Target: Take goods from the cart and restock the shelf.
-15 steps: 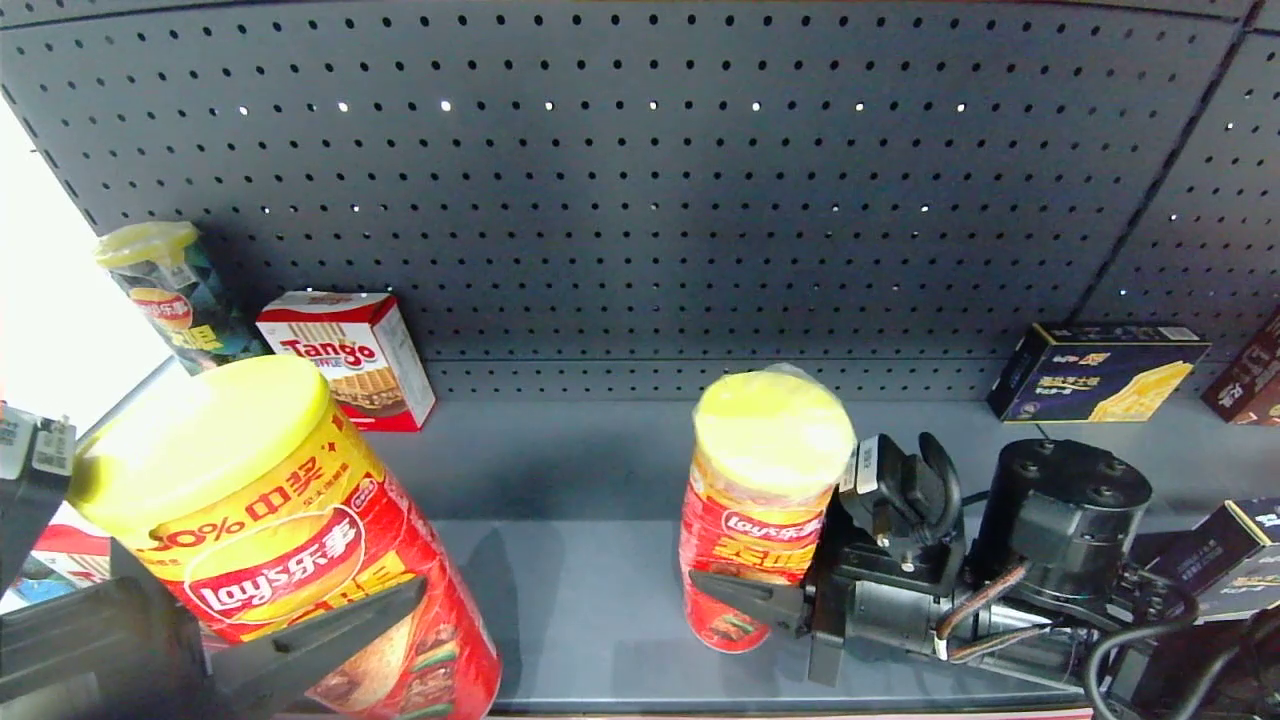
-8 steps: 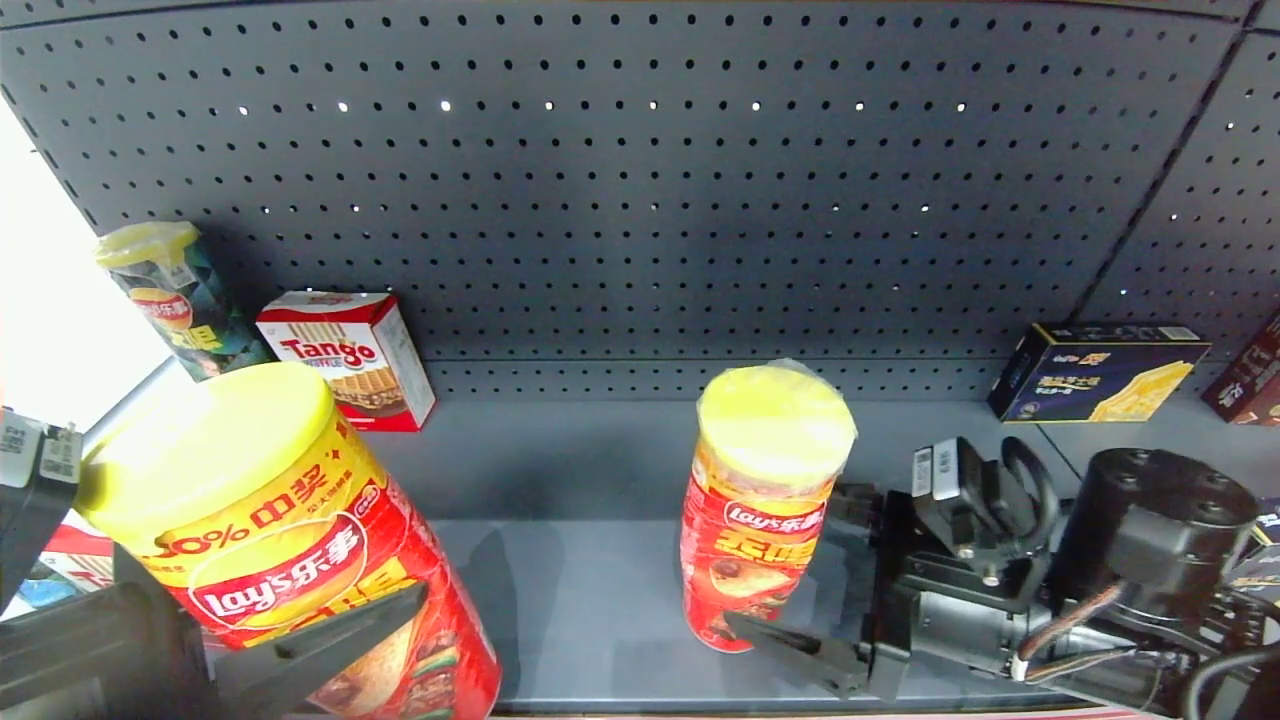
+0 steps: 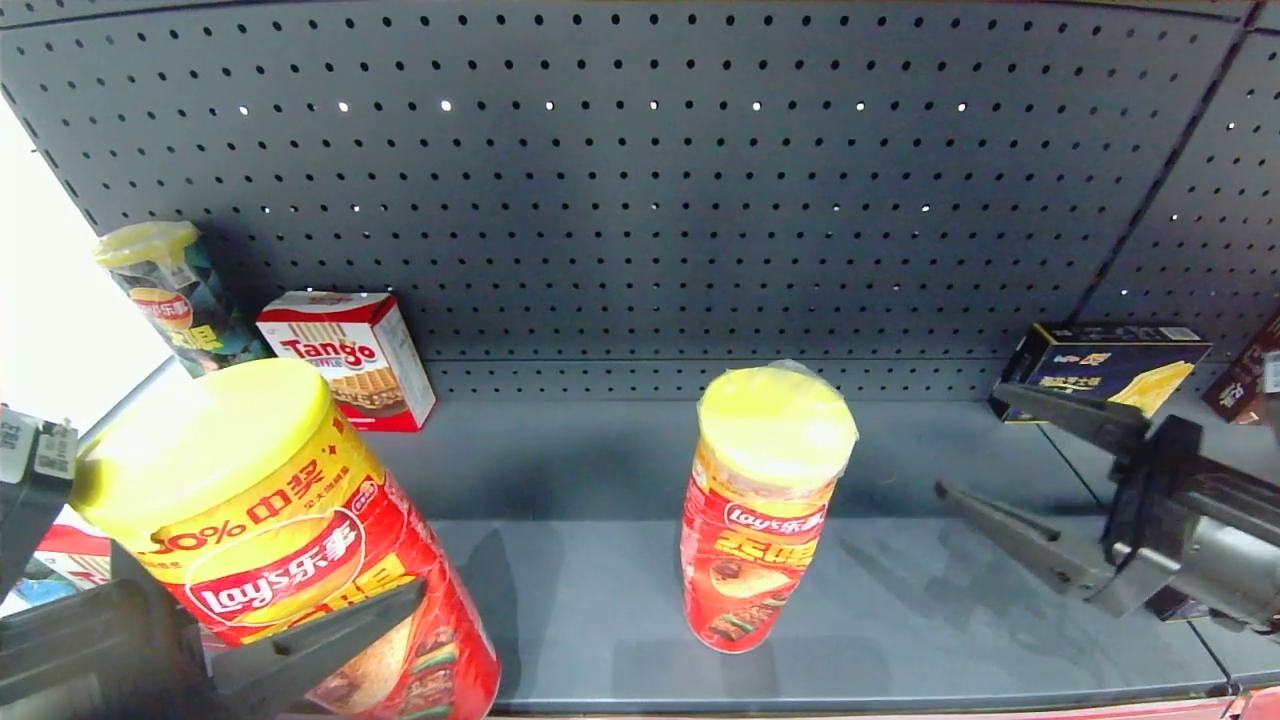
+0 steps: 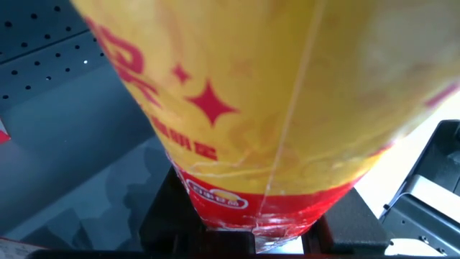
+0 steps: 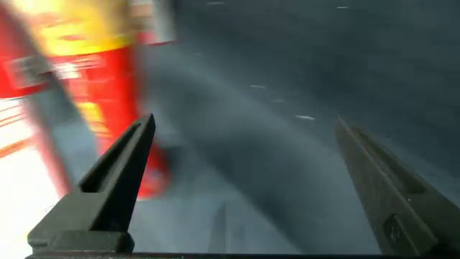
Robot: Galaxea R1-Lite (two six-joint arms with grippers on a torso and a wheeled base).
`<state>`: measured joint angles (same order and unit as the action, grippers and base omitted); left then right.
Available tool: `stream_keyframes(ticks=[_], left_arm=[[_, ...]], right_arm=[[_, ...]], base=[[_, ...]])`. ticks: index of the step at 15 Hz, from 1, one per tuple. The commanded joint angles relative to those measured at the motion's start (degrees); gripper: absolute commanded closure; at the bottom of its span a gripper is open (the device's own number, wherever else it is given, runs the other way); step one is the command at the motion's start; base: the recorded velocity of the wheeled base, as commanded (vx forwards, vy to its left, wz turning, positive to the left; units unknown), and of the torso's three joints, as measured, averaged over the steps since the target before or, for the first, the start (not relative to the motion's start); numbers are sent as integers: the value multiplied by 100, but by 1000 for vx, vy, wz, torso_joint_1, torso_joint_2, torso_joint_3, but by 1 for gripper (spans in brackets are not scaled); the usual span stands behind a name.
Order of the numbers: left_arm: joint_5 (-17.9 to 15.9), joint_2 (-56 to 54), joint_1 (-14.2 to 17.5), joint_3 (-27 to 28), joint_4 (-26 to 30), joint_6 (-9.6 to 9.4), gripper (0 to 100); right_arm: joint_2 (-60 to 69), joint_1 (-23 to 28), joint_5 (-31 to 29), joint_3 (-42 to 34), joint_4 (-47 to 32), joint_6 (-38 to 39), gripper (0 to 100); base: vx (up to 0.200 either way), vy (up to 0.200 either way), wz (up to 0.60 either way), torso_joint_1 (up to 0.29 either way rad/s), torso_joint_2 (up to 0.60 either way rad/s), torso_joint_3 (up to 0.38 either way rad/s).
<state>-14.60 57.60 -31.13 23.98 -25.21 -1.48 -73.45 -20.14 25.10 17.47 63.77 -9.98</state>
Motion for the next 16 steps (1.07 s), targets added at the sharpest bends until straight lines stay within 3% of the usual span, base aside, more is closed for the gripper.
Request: stream_keyframes(ticks=[1,2,5,8,10,13,16], left_arm=[[1,-12,2,2,-10,7,100],[1,-12,2,10,-19,7,100],[1,-12,2,107,-28,-11,100],[1,-38,2,89,-28,-11,100],[1,-56,-7,89,-28,-11,100],[1,-153,-7,89,-19,-19,100],[10,-241,2,54,-10,-19,100]], right_arm=[[2212,1390,-884,-121,-1552,304,0],[2502,1460,-1139,-130,-1868,427,0],[4392,1610,-2897,-297,-4382,673,0],[6088,1645,-3257,-789,-5902,682,0],[6817,1636,-3275,-1149,-6342,735,0],[6826,1636,-3275,-1738,-5981,779,0],[6817,1636,-3345,-1747,-5990,840,0]], base=[[0,0,0,0,0,0],[0,0,0,0,0,0],[0,0,0,0,0,0],[0,0,0,0,0,0],[0,0,0,0,0,0],[0,0,0,0,0,0],[0,0,0,0,0,0]])
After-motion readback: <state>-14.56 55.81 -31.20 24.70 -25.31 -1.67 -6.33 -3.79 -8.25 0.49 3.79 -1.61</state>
